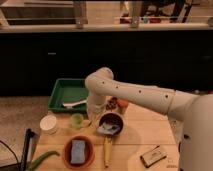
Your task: Place fork in plastic cup
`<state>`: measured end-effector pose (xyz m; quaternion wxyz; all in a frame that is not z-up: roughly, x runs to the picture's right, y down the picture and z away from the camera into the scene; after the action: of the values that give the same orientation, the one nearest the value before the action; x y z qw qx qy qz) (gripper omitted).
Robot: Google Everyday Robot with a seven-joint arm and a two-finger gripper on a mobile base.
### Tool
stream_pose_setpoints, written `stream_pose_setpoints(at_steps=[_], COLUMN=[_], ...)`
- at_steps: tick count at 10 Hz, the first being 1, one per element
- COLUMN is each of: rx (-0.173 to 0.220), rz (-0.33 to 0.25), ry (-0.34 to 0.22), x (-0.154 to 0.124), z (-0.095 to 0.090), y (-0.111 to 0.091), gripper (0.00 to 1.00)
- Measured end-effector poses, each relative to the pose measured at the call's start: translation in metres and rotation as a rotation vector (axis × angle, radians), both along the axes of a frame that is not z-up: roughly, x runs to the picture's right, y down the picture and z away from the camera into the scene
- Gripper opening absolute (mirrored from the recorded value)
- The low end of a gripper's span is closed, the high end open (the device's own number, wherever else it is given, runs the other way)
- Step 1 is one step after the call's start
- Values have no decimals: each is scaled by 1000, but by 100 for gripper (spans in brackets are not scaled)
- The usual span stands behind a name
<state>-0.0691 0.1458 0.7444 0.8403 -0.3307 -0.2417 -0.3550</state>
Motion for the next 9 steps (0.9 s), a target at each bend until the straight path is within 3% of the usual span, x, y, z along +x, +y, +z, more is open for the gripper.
stream_pose_setpoints(at_steps=[9], rx=[2], rz=[-118], ry=[-123], x=[-78], z=[4], y=[-13], gripper=[0])
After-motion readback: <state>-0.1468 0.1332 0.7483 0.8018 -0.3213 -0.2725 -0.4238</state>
